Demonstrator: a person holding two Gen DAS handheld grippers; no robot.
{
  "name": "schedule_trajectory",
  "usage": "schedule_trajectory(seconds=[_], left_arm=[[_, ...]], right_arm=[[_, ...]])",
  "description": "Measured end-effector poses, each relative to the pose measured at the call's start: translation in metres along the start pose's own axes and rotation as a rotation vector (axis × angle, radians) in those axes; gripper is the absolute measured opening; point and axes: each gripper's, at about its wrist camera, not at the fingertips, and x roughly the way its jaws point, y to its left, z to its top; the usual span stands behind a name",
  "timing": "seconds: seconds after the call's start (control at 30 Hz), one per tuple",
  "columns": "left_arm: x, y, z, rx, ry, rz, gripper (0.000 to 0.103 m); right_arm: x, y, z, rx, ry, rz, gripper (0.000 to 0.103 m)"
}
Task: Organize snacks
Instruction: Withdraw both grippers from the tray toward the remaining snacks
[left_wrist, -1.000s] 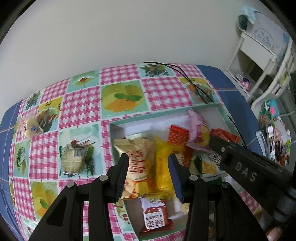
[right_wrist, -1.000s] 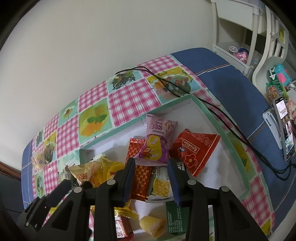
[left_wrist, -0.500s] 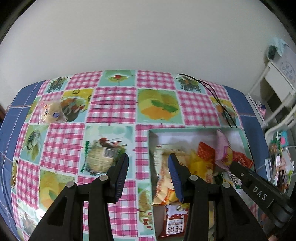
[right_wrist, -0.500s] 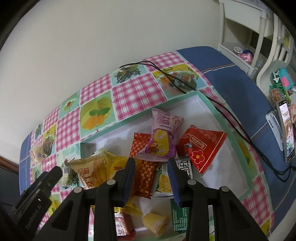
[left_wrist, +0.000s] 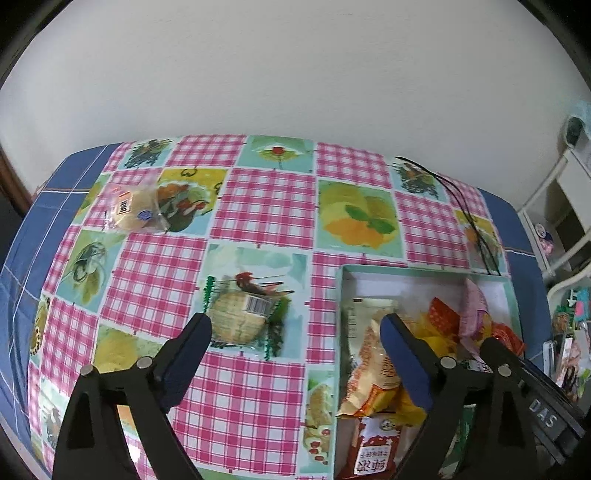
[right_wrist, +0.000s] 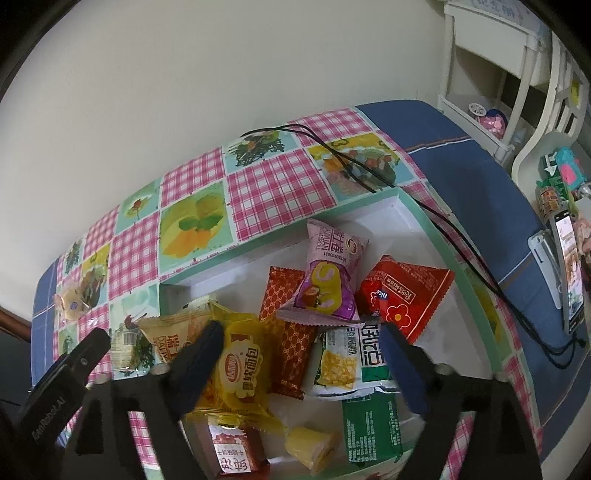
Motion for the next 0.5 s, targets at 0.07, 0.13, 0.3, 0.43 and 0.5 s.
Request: schedule_trajectory(seconds=[0.07,0.13,0.3,0.43,0.5], left_arm=[[0.001,0.003,0.000,-0.010,0.003,0.008,0.100],[0.002,0.007,0.001,-0.018,0.009,0.006,0.100],[0.001,0.014,0.002,-0.031,0.014,0.014,0.100],[-0.003,0.024,0.006,-0.049,0.002,0.016,0.100],[-0.006,0.030,0.008,-0.053,-0.004,0.021,0.100]], right_arm=[[0.000,0.000,0.001,-0.001,-0.005,-0.001,0.099],[-0.001,0.001,0.001,0.000,-0.013,-0.005,0.102],[-0.002,0.005,0.001,-0.010,-0.018,-0.008,0.103],[-0.003,0.013,-0.001,-0.015,-0.024,-0.013,0.103],[-0.004,0.020,-0.002,-0.019,-0.027,-0.008,0.103]])
